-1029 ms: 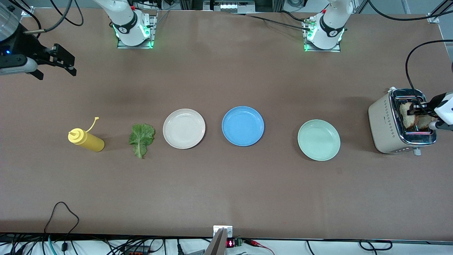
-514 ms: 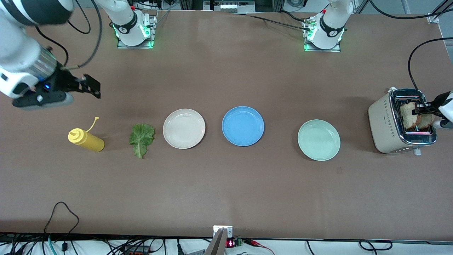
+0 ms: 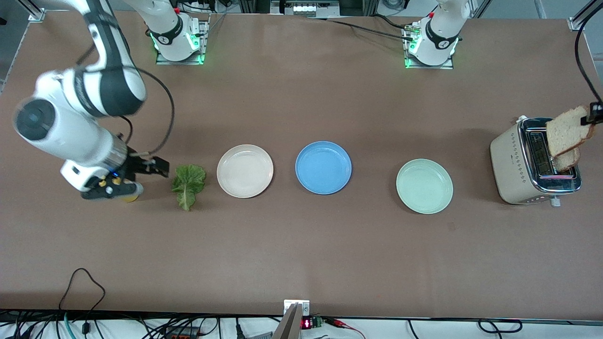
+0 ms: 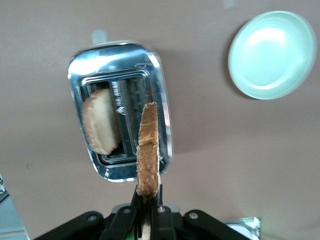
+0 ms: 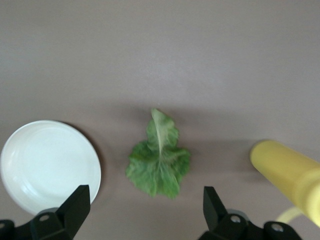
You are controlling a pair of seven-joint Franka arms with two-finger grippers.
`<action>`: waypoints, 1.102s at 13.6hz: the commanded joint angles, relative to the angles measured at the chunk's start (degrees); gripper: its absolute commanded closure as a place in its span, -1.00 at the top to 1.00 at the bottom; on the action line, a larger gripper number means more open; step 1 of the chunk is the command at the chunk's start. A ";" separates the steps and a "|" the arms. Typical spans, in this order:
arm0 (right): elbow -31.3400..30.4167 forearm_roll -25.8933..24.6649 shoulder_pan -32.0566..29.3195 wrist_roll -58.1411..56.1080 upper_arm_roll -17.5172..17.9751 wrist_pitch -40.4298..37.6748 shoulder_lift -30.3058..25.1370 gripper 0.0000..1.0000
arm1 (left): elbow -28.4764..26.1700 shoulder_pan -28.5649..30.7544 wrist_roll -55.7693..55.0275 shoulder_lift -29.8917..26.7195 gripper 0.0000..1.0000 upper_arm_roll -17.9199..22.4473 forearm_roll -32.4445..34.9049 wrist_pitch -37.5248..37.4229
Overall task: Make sandwich in blue plate with both arms
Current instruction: 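Lift the bread with the left gripper while the right gripper grasps the lettuce, then lower the bread onto the blue plate with the left gripper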
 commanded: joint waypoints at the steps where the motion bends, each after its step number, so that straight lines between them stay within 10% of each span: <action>1: 0.96 0.62 1.47 1.62 -0.21 5.20 6.08 1.00 | 4.11 -0.22 0.17 1.67 -0.98 -6.29 -0.50 -4.25; 6: 1.13 -0.35 1.99 0.74 -0.21 8.18 11.09 1.00 | 3.93 -0.84 -1.41 8.07 -0.98 -15.80 -6.89 -5.23; 13: 1.14 -4.82 1.56 -0.05 -0.65 17.77 18.48 1.00 | 3.41 -6.99 -10.74 20.02 -0.99 -16.51 -29.39 -1.81; 15: 1.13 -5.01 1.03 -0.57 -0.65 17.69 18.57 0.71 | 3.23 -8.39 -10.47 24.50 -0.99 -16.60 -37.20 2.40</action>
